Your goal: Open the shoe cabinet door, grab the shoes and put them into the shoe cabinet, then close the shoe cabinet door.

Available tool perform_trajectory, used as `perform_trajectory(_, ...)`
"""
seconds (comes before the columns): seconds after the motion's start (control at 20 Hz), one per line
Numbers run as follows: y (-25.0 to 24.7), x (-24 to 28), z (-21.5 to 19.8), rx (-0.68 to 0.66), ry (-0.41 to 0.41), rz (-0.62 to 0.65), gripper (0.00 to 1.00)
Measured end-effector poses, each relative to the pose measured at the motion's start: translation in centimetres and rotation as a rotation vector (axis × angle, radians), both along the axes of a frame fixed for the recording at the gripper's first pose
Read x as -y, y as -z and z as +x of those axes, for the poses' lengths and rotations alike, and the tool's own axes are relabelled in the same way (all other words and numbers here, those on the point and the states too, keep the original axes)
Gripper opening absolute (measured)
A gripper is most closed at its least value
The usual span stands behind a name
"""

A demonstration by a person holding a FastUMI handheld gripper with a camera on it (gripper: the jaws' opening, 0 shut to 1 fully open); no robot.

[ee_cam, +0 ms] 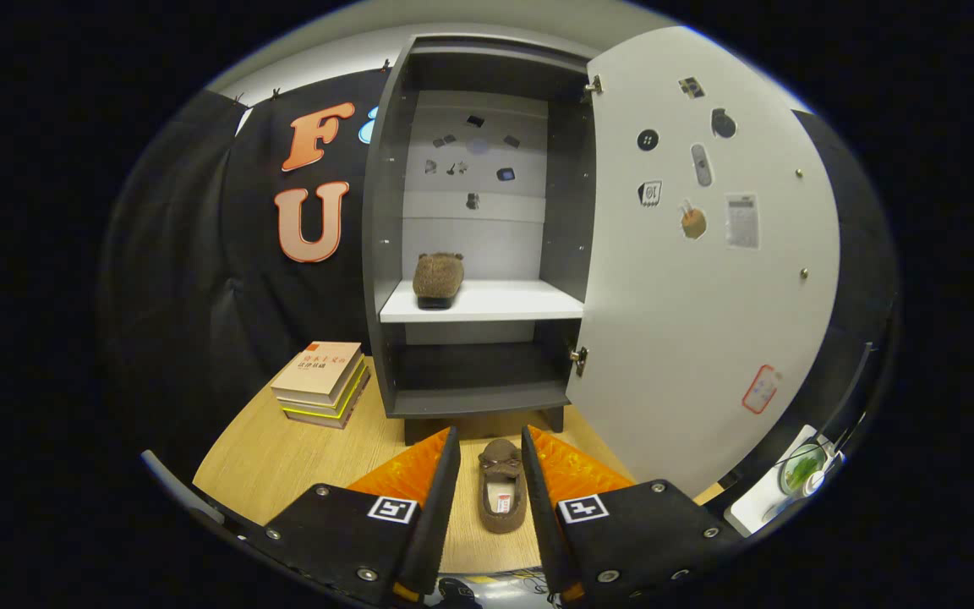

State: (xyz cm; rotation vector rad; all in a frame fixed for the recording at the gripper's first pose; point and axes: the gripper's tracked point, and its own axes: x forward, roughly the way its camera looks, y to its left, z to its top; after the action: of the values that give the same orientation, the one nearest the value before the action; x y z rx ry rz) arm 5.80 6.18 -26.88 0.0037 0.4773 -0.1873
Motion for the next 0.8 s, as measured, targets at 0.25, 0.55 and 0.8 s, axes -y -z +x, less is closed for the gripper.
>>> perform_trajectory(0.25,8.1,0.9,2.1,-0.102,0.014,0.092,0.47)
perform_trajectory(0.55,18.2,1.5,5.5,-0.209,0.015,0.168,0.47)
perform_trajectory(0.8,25.5,1.8,6.6,-0.279,0.004,0.169,0.46)
